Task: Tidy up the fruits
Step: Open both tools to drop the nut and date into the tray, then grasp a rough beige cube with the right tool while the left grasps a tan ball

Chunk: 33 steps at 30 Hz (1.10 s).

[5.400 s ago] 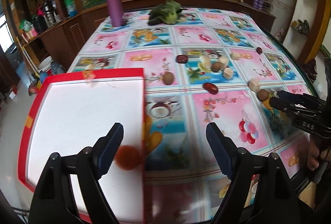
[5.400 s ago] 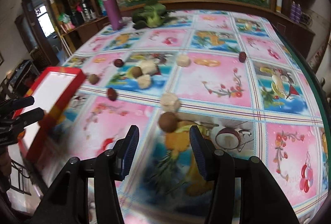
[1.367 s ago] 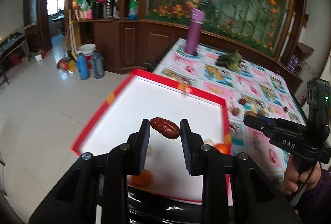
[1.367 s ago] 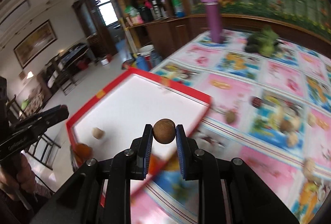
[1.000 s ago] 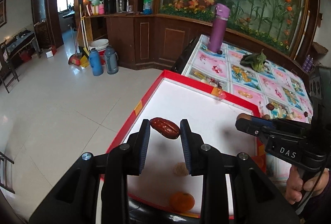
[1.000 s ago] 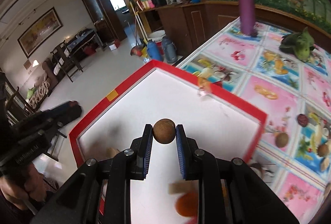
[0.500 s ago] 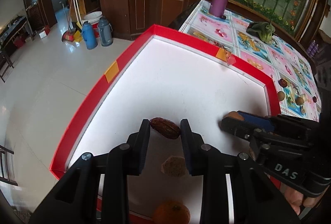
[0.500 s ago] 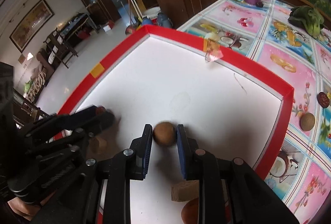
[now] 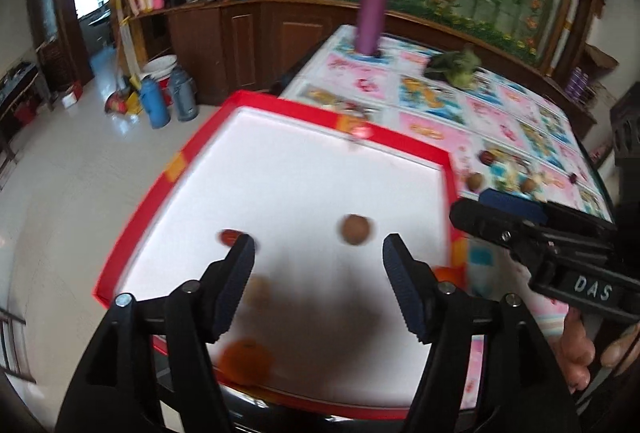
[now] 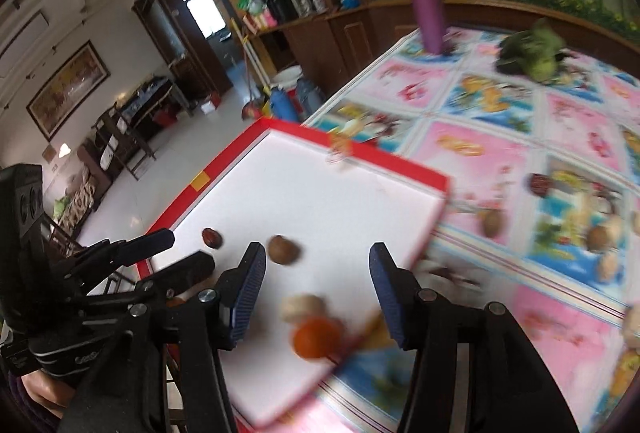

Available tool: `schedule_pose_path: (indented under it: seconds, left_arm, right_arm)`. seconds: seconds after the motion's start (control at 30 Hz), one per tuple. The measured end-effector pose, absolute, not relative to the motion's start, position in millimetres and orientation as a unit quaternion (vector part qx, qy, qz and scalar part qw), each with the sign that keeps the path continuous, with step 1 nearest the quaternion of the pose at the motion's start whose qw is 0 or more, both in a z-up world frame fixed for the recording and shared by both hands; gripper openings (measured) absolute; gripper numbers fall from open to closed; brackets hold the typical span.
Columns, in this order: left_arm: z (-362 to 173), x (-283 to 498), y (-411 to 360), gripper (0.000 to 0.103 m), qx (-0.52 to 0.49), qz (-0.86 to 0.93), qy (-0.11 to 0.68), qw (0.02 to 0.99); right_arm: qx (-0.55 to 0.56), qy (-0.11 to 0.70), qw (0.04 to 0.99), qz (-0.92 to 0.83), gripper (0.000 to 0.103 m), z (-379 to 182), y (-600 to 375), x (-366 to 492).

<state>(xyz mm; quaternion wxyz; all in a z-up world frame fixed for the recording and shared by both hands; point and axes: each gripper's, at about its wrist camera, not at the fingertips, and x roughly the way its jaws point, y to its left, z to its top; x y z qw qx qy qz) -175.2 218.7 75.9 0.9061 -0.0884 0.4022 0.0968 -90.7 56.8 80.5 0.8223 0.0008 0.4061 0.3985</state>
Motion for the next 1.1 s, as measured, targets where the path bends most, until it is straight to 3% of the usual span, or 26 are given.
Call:
schedule_pose_path:
  seconds: [0.47,0.87,1.1]
  left_arm:
    - [65,-138,65,0.071,-0.022,-0.054,0.44,0.896]
    - [46,-92,24,0.071,0.004,-0.044,0.464,0.885]
    - [45,-67,20,0.071,0.025,-0.042,0.469,0.882]
  right_arm:
    - [0.016,0.399,0.878,0.265,0.057,74,-110,-86]
    - [0.008,0.425,0.878,0.221,0.057,36,-146,-41]
    - [0.001,0.436,0.875,0.211,0.026,23,-143,-25]
